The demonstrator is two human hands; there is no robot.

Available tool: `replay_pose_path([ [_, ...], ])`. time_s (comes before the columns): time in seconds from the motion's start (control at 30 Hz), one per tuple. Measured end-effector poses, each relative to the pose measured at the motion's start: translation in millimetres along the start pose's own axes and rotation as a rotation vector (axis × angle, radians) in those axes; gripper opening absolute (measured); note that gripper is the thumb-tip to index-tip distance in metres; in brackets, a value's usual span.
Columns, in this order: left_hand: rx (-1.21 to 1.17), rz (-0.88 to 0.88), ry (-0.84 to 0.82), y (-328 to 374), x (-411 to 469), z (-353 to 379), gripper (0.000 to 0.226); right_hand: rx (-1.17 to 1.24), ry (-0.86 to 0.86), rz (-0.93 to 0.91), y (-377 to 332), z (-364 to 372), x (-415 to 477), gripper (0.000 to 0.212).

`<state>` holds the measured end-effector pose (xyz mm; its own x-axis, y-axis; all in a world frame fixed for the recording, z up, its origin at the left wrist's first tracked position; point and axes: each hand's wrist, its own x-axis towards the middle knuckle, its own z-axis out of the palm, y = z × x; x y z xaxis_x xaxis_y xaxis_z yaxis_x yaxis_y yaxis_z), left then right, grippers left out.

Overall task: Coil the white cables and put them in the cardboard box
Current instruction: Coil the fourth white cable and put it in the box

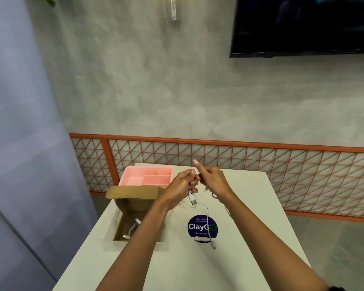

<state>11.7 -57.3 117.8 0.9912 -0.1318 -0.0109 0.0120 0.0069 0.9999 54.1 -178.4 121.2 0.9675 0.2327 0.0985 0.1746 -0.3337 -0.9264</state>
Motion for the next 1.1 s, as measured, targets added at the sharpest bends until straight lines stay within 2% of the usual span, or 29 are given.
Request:
replay_pose_path([
  [0.1,0.102,-0.027,-0.036,1,-2,-2,0.032,0.088,-0.143,0.079,3,-5,-1,0.054],
  [0.2,0.095,-0.054,0.005,1,-1,-7,0.032,0.162,-0.291,0.076,10,-20,-2,0.054],
  [0.33,0.046,-0.047,0.129,1,5,-18,0.034,0.191,-0.519,0.059,20,-43,0,0.031],
  [0.4,0.060,-0.039,0.153,4,8,-22,0.035,0.151,-0.565,0.055,19,-51,-2,0.026],
  [0.53,0.108,-0.008,0.189,10,8,-26,0.035,0.044,-0.560,0.002,13,-63,-9,0.014],
  [0.63,0.104,-0.006,0.182,10,8,-29,0.034,-0.019,-0.522,-0.032,12,-65,-6,0.019],
  [0.7,0.034,-0.038,0.130,8,8,-30,0.034,-0.029,-0.414,-0.041,8,-64,-3,0.016],
  [0.83,-0.049,-0.057,-0.059,3,0,-28,0.034,0.061,-0.056,-0.041,4,-59,10,0.016],
  [0.9,-0.039,-0.036,-0.113,1,-4,-24,0.032,0.107,0.024,-0.038,3,-56,14,0.017],
  [1.03,-0.013,0.012,-0.113,1,-3,-19,0.031,-0.140,-0.014,-0.087,1,-48,16,0.016],
  [1.1,0.001,0.027,-0.108,1,-2,-18,0.031,-0.144,-0.010,-0.080,4,-43,18,0.016],
])
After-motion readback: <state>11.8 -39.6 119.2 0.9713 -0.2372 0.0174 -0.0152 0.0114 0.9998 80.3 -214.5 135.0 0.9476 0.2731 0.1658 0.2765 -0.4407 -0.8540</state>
